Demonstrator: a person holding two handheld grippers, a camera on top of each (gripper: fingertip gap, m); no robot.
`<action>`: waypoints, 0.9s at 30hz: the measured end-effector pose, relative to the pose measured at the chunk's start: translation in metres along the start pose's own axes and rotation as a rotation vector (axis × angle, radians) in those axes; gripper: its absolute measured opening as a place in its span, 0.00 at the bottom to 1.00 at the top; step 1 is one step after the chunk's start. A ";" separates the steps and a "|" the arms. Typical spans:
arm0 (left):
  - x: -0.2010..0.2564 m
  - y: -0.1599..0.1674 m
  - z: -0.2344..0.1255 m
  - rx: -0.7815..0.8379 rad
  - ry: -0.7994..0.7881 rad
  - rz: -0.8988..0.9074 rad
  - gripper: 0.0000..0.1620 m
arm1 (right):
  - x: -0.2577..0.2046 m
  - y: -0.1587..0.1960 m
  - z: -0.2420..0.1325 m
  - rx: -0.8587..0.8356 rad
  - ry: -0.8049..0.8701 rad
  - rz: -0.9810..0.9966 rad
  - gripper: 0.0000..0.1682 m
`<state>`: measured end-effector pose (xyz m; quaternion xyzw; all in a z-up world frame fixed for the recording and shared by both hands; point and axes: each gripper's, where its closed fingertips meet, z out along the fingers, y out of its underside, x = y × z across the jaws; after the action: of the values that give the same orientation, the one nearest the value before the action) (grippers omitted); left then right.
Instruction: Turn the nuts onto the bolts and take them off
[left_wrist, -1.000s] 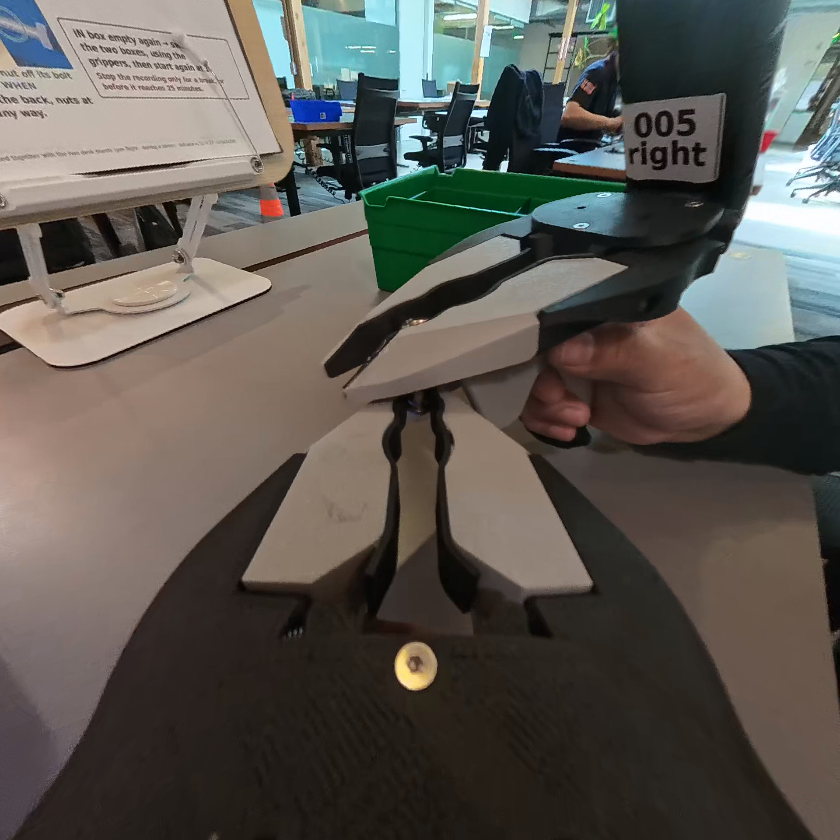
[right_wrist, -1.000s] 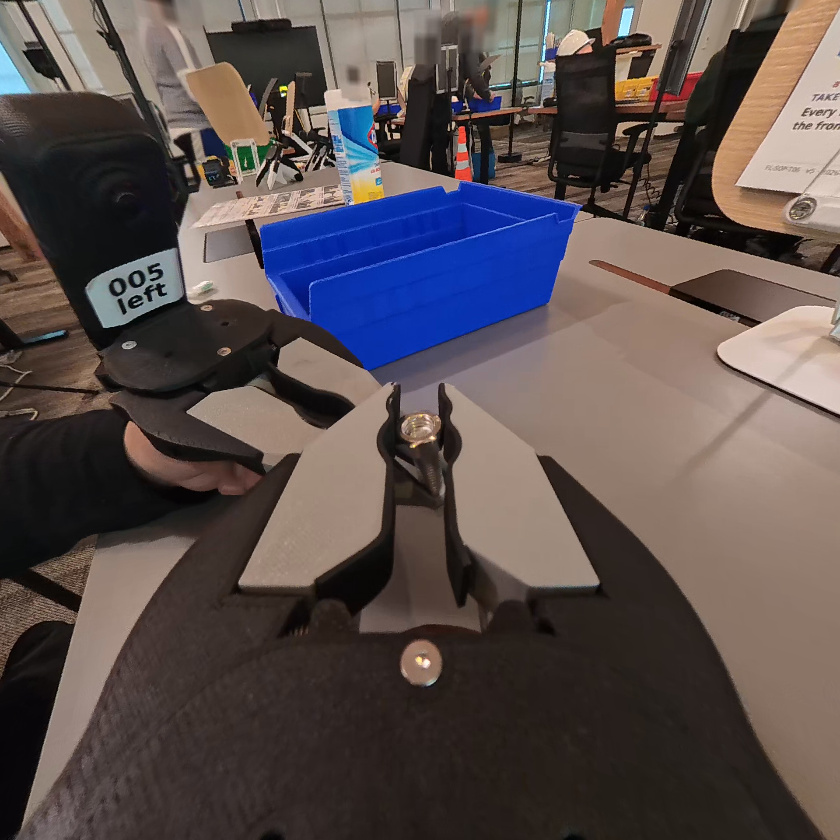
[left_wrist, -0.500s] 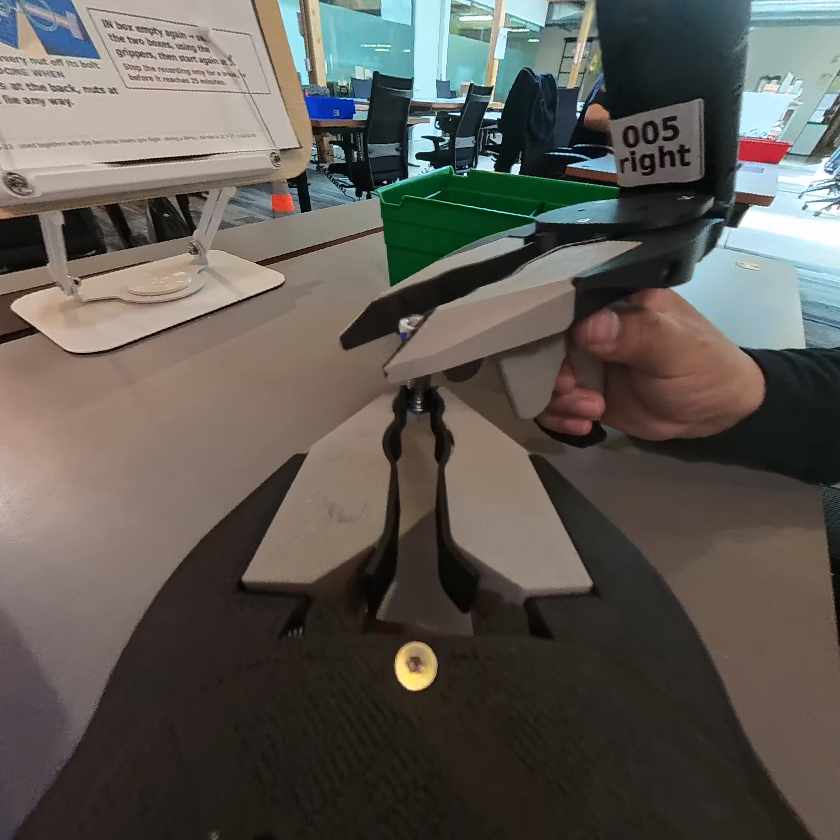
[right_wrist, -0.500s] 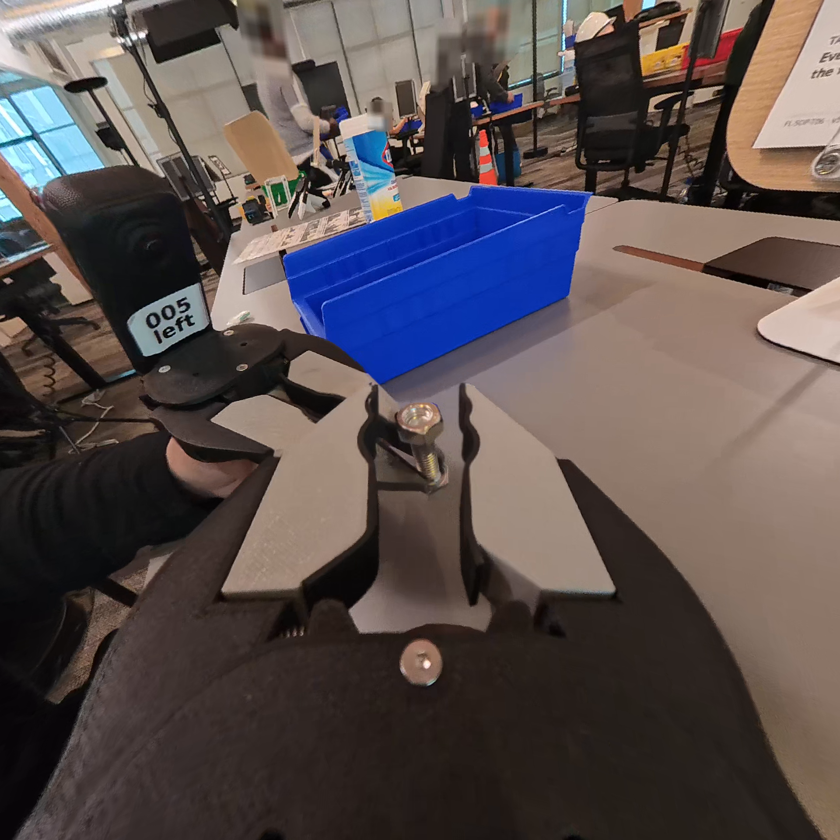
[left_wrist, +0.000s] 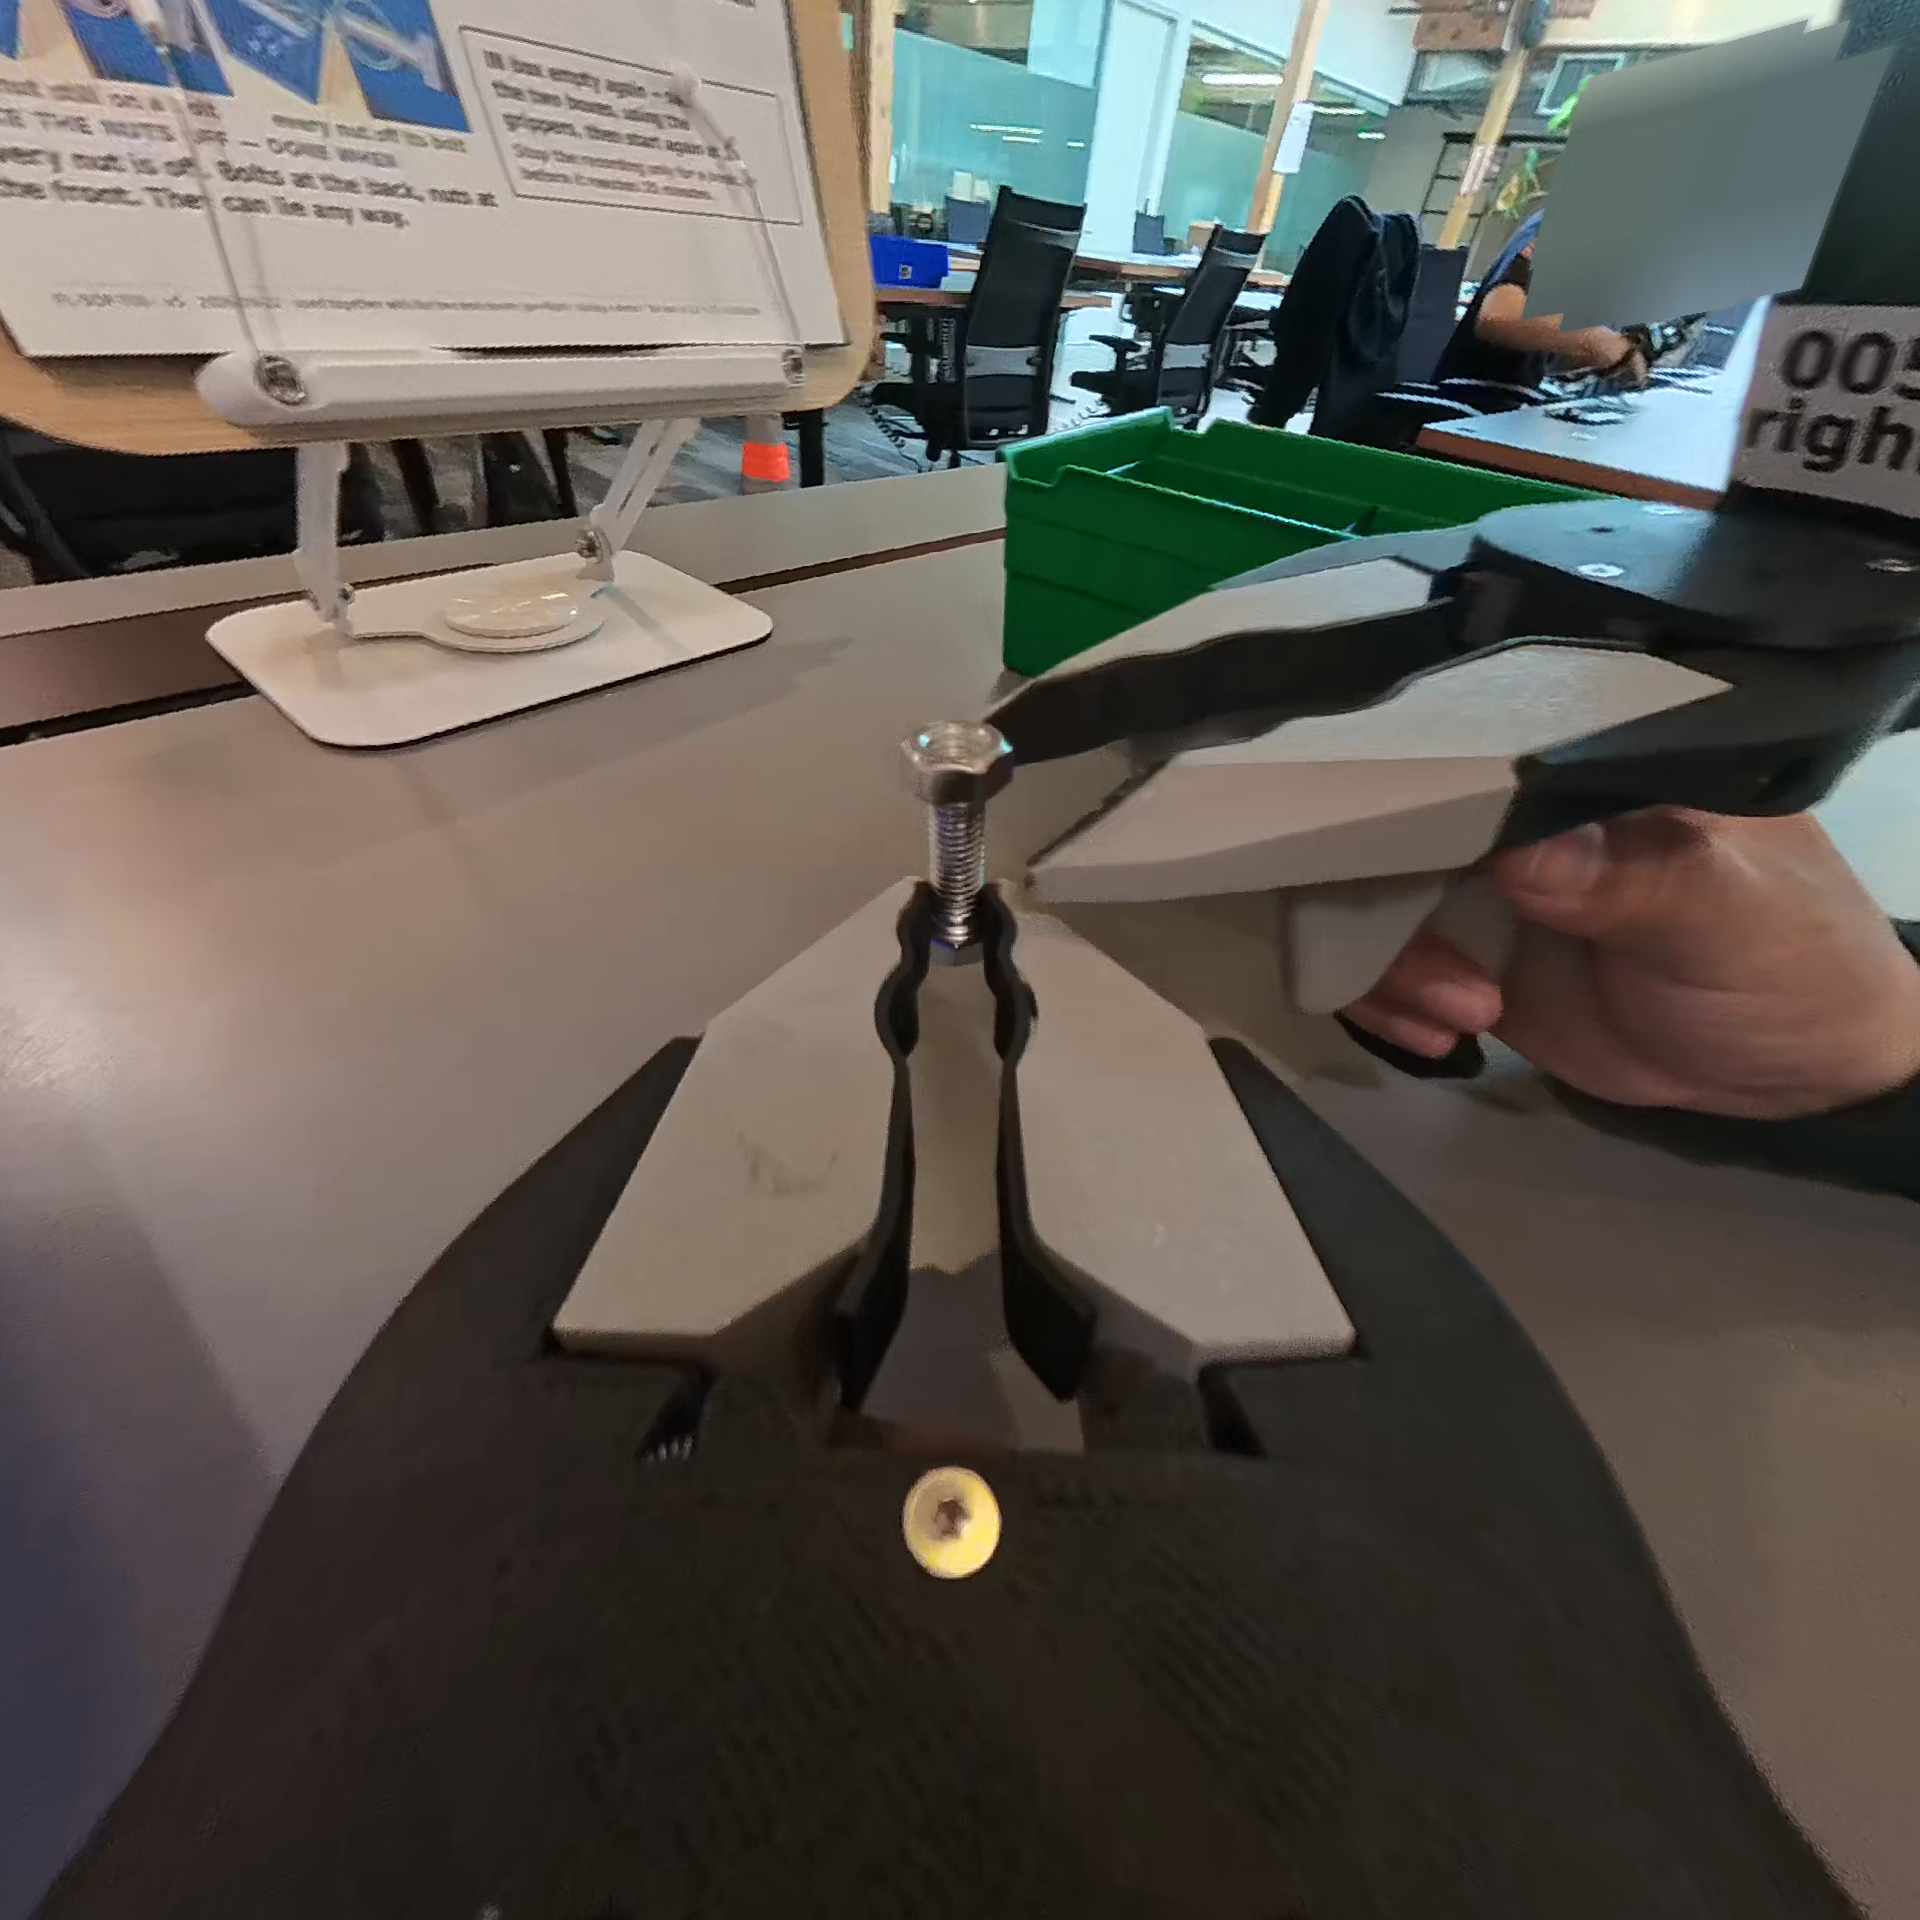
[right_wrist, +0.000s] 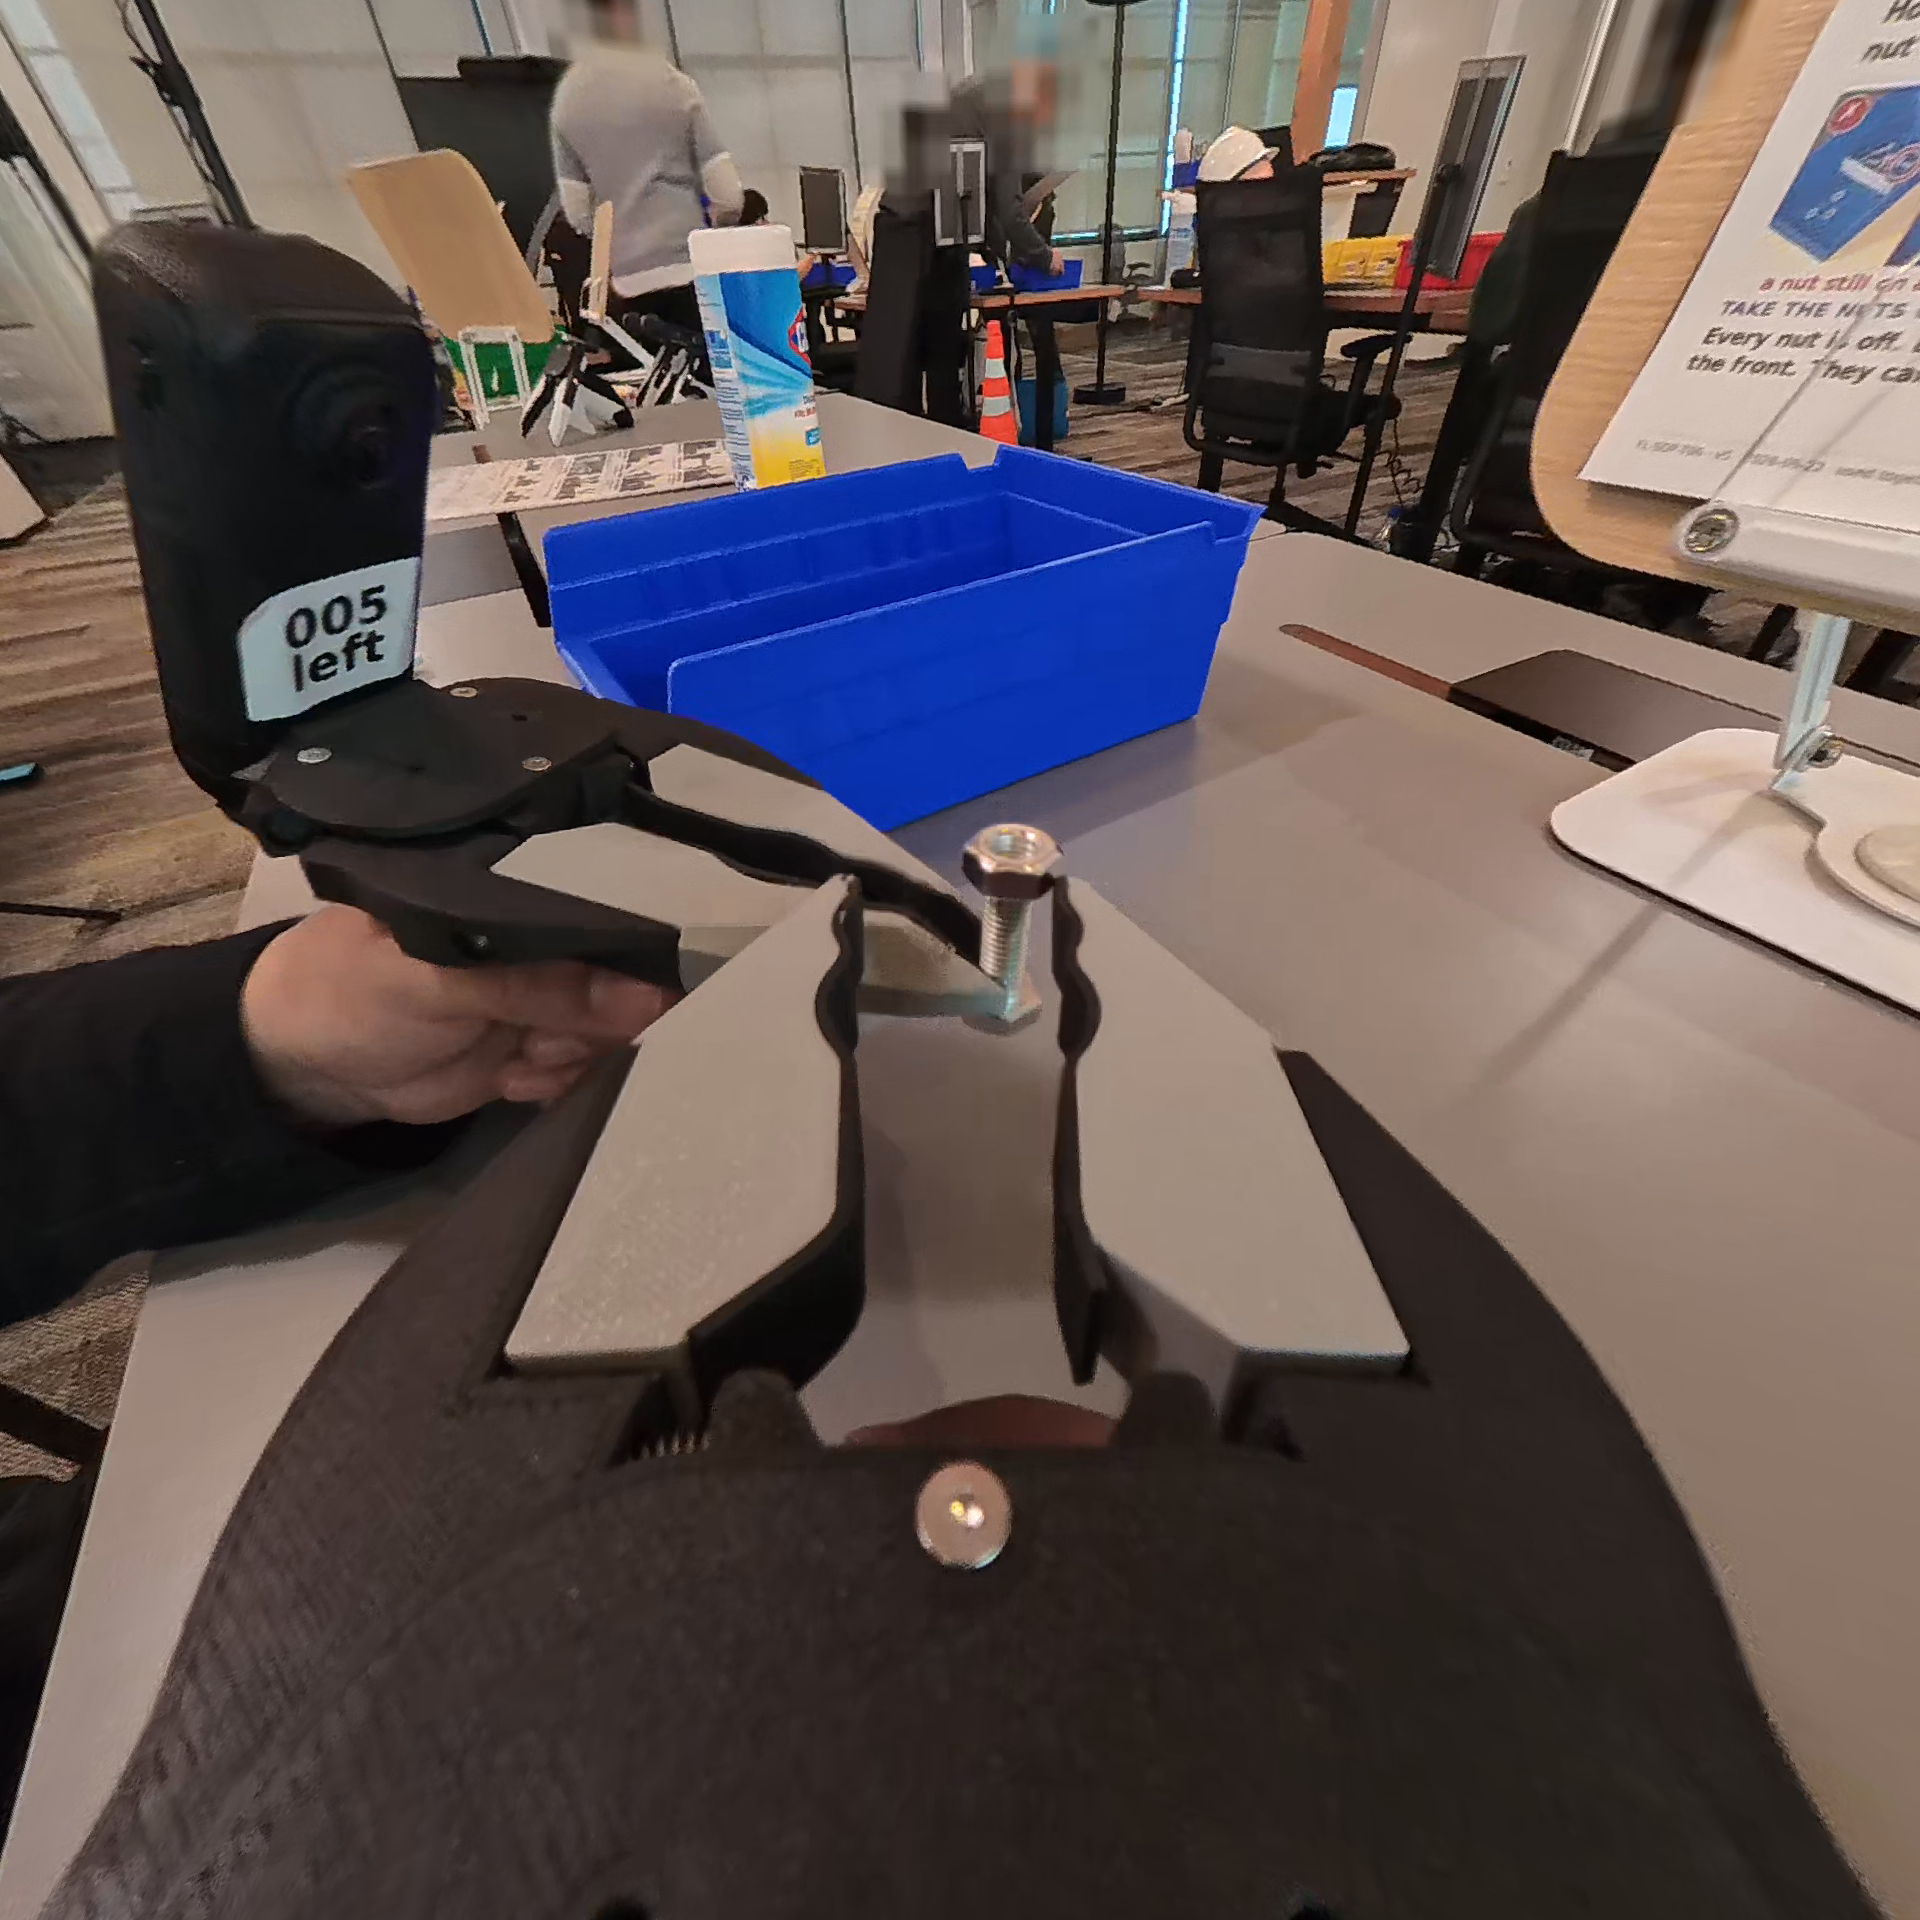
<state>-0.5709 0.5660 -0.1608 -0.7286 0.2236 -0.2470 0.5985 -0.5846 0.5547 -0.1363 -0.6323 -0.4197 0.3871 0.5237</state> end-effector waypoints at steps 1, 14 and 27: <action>0.005 0.000 0.001 0.001 0.015 0.016 0.04 | -0.001 0.000 0.001 -0.002 -0.002 0.002 0.18; 0.033 0.000 0.002 -0.001 0.153 0.044 0.04 | -0.002 -0.001 0.001 -0.023 -0.037 0.014 0.07; 0.031 0.001 0.003 -0.007 0.132 0.073 0.04 | 0.002 -0.002 -0.002 -0.002 -0.082 0.115 0.08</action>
<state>-0.5453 0.5486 -0.1597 -0.7042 0.2896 -0.2717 0.5886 -0.5827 0.5561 -0.1346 -0.6395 -0.4042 0.4419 0.4821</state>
